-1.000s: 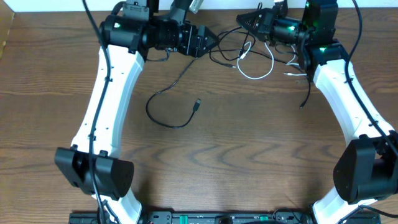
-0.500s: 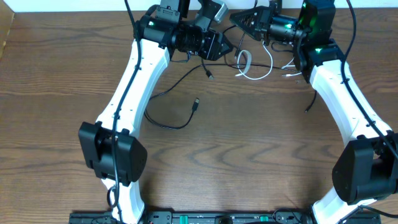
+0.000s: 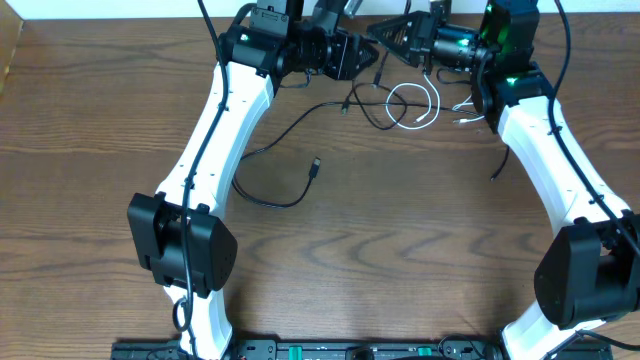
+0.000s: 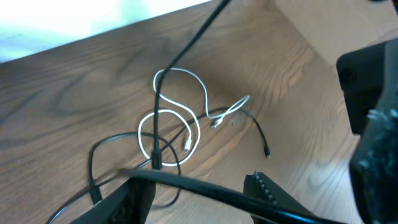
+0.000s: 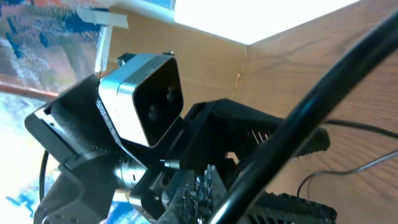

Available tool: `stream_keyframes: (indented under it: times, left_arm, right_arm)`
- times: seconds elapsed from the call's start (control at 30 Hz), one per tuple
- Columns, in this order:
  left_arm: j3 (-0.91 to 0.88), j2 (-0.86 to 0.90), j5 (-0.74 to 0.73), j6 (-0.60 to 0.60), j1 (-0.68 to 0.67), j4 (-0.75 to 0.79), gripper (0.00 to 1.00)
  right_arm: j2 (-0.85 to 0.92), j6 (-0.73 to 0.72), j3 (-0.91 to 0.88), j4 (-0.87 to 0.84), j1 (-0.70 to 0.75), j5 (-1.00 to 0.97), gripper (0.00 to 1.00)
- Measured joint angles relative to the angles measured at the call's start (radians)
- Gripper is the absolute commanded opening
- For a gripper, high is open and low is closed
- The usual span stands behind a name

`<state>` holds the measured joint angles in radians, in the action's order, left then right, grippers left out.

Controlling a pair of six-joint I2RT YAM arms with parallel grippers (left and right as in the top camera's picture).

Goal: Untangle cables

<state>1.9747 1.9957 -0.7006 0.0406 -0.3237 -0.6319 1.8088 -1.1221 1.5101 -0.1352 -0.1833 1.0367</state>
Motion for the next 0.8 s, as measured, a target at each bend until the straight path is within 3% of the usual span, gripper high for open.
stream_keyframes:
  times: [0.07, 0.17, 0.2, 0.37, 0.43, 0.47, 0.6, 0.8]
  left_arm:
    - [-0.001, 0.000, 0.000, -0.018, 0.000, 0.011, 0.45]
    - [-0.001, 0.000, -0.002, -0.042, 0.000, 0.016, 0.11]
    - [-0.001, 0.000, -0.003, -0.047, -0.001, 0.018, 0.08]
    - [-0.001, 0.000, -0.002, -0.055, -0.004, 0.028, 0.11]
    - [-0.001, 0.000, 0.009, -0.060, -0.004, 0.005, 0.37]
    - [-0.001, 0.000, 0.020, -0.063, -0.004, -0.013, 0.40]
    - [-0.001, 0.000, 0.042, -0.002, 0.001, -0.113, 0.43]
    - [-0.001, 0.000, 0.016, 0.096, 0.026, -0.147, 0.48]
  right_arm:
    - [0.000, -0.001, 0.000, -0.006, 0.001, -0.006, 0.01]
    - [0.000, -0.004, 0.000, -0.012, 0.002, -0.011, 0.01]
    - [0.000, -0.004, 0.000, -0.011, 0.002, -0.011, 0.01]
    - [0.000, -0.005, 0.000, -0.010, -0.002, -0.002, 0.01]
    - [0.000, -0.005, 0.000, -0.008, -0.001, 0.007, 0.01]
    - [0.000, -0.005, 0.000, -0.007, -0.001, 0.011, 0.01]
    - [0.000, -0.004, 0.000, -0.004, -0.001, 0.028, 0.01]
    - [0.000, -0.004, 0.000, -0.002, 0.008, 0.041, 0.01]
